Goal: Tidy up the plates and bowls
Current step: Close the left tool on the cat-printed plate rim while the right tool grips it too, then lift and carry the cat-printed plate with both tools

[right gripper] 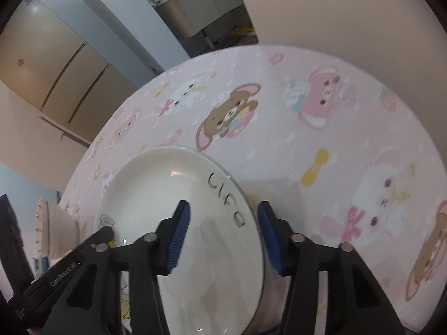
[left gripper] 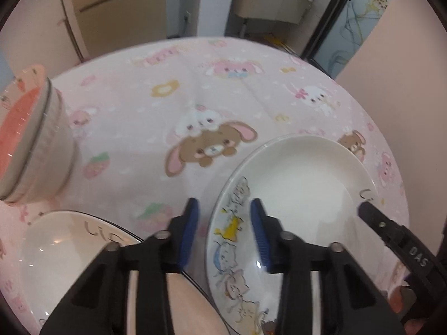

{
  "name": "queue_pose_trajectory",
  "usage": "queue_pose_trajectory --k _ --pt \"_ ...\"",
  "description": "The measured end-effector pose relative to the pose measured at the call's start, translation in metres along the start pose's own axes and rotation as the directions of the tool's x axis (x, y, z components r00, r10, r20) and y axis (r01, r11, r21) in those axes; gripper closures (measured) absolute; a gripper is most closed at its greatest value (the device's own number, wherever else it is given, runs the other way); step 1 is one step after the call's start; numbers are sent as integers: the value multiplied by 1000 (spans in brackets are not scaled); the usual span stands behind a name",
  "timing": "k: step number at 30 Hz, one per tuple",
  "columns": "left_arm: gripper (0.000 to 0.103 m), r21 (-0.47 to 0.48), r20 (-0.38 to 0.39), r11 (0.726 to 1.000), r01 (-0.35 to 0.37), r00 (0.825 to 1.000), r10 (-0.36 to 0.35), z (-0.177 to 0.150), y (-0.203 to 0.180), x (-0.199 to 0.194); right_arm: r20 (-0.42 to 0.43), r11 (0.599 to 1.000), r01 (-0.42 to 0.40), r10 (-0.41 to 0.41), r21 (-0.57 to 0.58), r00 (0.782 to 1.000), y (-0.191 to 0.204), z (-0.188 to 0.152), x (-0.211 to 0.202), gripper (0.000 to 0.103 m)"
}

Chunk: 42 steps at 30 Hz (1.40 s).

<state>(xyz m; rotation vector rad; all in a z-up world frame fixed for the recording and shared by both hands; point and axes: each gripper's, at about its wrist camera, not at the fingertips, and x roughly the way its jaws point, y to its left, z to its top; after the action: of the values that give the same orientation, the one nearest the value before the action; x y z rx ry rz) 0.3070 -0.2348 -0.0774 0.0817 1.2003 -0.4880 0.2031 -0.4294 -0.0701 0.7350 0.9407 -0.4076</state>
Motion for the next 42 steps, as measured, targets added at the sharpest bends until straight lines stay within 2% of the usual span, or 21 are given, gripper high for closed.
queue_pose_trajectory --k 2,5,9,12,16,19,23,27,33,36,42 --pt "79 9 1 1000 -18 1000 18 -1 -2 2 5 1000 2 -2 13 1000 -2 -1 2 58" --pt "80 18 10 1000 -17 1000 16 -1 -2 3 18 998 -23 22 65 1000 -9 -1 3 64" --pt "81 14 18 1000 3 1000 -3 -1 1 1 70 980 -75 63 185 996 -23 -5 2 74" --pt "80 16 36 1000 -9 999 8 -3 -1 1 74 983 -60 48 171 996 -22 -7 2 77" --pt "78 26 67 999 -34 997 32 -6 -5 0 65 981 -69 58 181 996 -24 -7 2 77" --pt "82 17 85 1000 0 996 -2 -7 1 -2 48 983 -56 48 173 998 -20 -7 1 77" --pt "82 -33 78 999 40 996 -37 -4 8 -4 41 980 -90 84 178 996 -24 -4 -4 77" --pt "82 -11 93 1000 16 996 -15 -5 1 -9 53 976 -125 117 180 992 -24 -3 -11 77" --pt "82 9 137 1000 24 990 -25 0 -8 -26 84 972 -142 128 185 988 -27 -2 -21 77" --pt "82 24 159 1000 14 987 -17 3 -14 -36 78 973 -135 122 189 989 -27 -1 -20 77" --pt "82 36 192 999 -22 981 15 4 -14 -62 54 967 -190 183 171 982 -23 -2 -19 77"
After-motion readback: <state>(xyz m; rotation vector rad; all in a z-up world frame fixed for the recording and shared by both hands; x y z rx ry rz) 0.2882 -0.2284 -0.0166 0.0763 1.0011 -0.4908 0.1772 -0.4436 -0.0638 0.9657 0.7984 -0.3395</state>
